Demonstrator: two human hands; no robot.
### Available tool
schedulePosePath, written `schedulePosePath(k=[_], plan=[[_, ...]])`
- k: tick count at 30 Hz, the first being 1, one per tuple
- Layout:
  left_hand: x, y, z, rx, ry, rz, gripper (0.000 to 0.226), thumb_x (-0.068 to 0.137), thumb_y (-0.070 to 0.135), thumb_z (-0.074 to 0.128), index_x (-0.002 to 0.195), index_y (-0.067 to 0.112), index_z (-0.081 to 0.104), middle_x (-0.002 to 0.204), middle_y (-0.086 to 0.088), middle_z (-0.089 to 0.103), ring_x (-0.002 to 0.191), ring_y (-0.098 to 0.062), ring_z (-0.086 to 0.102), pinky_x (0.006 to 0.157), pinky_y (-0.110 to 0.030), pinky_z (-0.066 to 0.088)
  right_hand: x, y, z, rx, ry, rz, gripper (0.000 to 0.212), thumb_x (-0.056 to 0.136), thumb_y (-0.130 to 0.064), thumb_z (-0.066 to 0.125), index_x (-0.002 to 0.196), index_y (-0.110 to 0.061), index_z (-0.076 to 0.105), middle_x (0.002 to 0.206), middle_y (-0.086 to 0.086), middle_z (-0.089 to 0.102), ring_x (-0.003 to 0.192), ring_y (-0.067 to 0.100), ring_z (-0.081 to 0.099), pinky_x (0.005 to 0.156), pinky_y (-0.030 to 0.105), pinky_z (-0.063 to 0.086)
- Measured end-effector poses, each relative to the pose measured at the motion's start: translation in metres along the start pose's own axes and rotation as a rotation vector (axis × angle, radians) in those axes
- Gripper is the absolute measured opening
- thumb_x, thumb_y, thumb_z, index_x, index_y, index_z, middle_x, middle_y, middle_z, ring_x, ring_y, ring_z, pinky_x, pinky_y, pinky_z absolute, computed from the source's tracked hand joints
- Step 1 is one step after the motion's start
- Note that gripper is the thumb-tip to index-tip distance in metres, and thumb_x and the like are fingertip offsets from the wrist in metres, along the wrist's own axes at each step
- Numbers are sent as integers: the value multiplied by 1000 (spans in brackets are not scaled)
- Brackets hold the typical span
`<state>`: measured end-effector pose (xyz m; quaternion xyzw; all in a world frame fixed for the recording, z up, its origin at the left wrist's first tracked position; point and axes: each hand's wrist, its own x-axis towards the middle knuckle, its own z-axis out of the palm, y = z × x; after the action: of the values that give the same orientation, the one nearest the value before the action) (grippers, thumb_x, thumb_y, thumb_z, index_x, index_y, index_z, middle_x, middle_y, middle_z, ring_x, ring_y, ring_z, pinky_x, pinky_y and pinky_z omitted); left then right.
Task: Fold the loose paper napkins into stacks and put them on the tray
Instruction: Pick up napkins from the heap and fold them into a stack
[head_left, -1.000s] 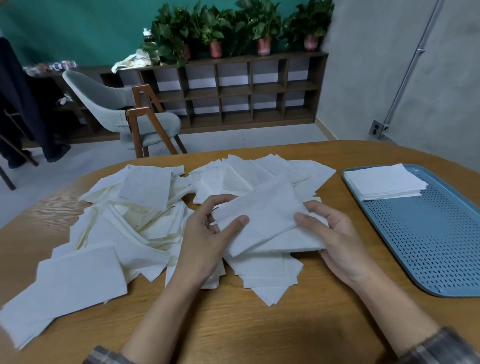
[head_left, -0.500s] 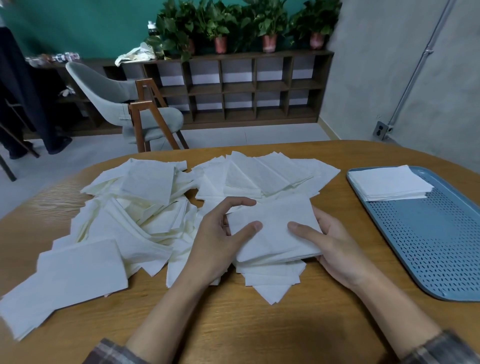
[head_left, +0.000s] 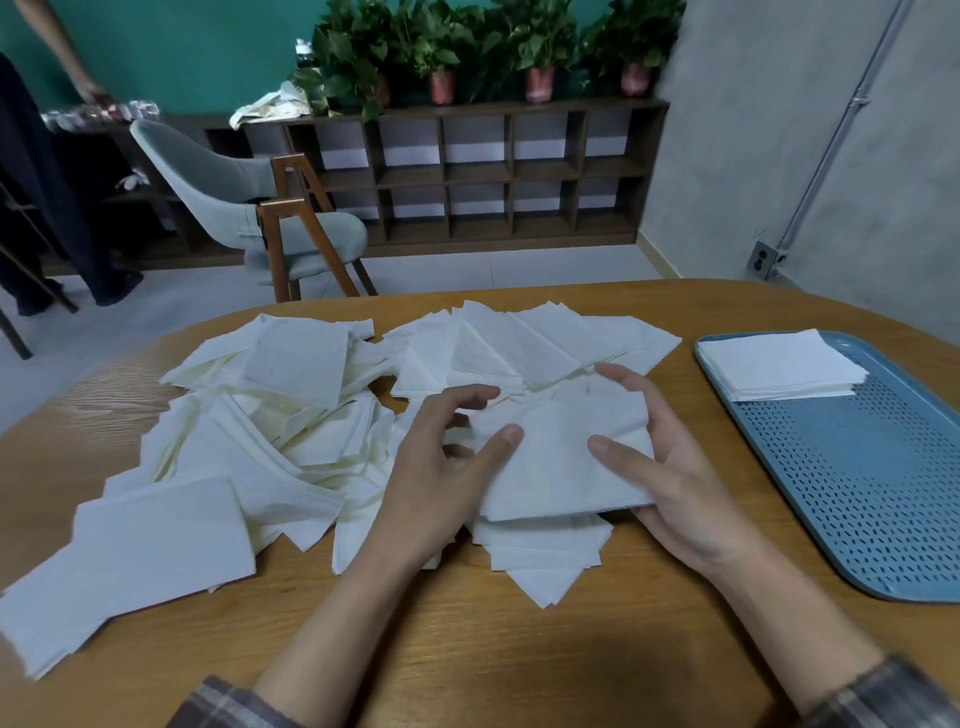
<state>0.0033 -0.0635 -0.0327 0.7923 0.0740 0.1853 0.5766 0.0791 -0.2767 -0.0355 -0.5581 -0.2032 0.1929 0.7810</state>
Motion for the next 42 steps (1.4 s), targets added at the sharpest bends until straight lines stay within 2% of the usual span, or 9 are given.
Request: schedulePosePath(k=[2, 7, 15, 17, 20, 24, 27, 36, 42], plan=[[-1, 4, -1, -101, -81, -34, 30, 97, 40, 70, 127, 42, 64, 118, 23, 69, 107, 5, 64, 85, -15, 51, 0, -2, 0, 73, -28, -7, 69, 90, -4, 71, 148, -35, 51, 142, 6, 65, 126, 24, 66, 92, 34, 60], [-4, 9, 1, -177, -149, -35, 30, 103, 25, 66, 130, 38, 63, 81, 29, 71, 73, 9, 64, 65, -7, 46, 2, 1, 2, -82, -1, -15, 73, 91, -5, 70, 146, -44, 42, 129, 7, 73, 121, 27, 69, 93, 36, 60], [-2, 1, -2, -14, -113, 35, 40, 107, 24, 61, 138, 47, 53, 113, 24, 68, 96, 0, 66, 79, -18, 50, -2, -4, -1, -178, -137, 56, 20, 93, -8, 75, 112, -14, 80, 123, -1, 74, 118, 15, 68, 91, 23, 54], [-4, 0, 1, -9, -135, 49, 45, 105, 23, 64, 141, 47, 51, 122, 19, 66, 111, -5, 66, 88, -21, 53, -1, -1, -2, -385, -46, 6, 23, 95, -5, 72, 112, -17, 81, 122, -8, 77, 122, 6, 66, 99, 19, 50], [-4, -4, 2, 250, -24, 217, 50, 94, 24, 78, 136, 39, 54, 130, 23, 54, 126, -5, 54, 98, -11, 42, 3, 0, -5, -536, 106, -81, 30, 96, -1, 71, 113, -23, 80, 118, -21, 76, 121, -7, 63, 99, 6, 43], [-3, -9, 0, 359, -241, 306, 32, 82, 34, 89, 107, 33, 69, 105, 17, 66, 103, -11, 64, 82, -17, 45, 6, 4, -10, -552, 170, -141, 35, 95, 3, 71, 117, -22, 78, 117, -25, 75, 119, -12, 61, 95, 0, 39], [-6, -15, 5, 512, -447, 294, 33, 77, 58, 84, 101, 38, 73, 105, 21, 62, 107, -5, 58, 91, -29, 49, 7, 5, -11, -568, 176, -145, 36, 94, 5, 71, 116, -23, 78, 116, -25, 75, 118, -11, 62, 95, 2, 40], [-8, -16, 7, 488, -430, 308, 9, 93, 41, 76, 96, 33, 80, 103, 20, 68, 104, -6, 62, 91, -35, 52, 8, 7, -13, -594, 186, -144, 33, 94, 4, 70, 109, -24, 80, 112, -23, 76, 116, -9, 63, 94, 2, 41], [-9, -14, 8, 476, -475, 274, 27, 83, 55, 82, 104, 37, 80, 105, 21, 64, 107, -5, 59, 93, -32, 50, 7, 8, -13, -604, 175, -145, 34, 95, 4, 69, 110, -25, 80, 113, -24, 76, 116, -10, 63, 93, 2, 40]])
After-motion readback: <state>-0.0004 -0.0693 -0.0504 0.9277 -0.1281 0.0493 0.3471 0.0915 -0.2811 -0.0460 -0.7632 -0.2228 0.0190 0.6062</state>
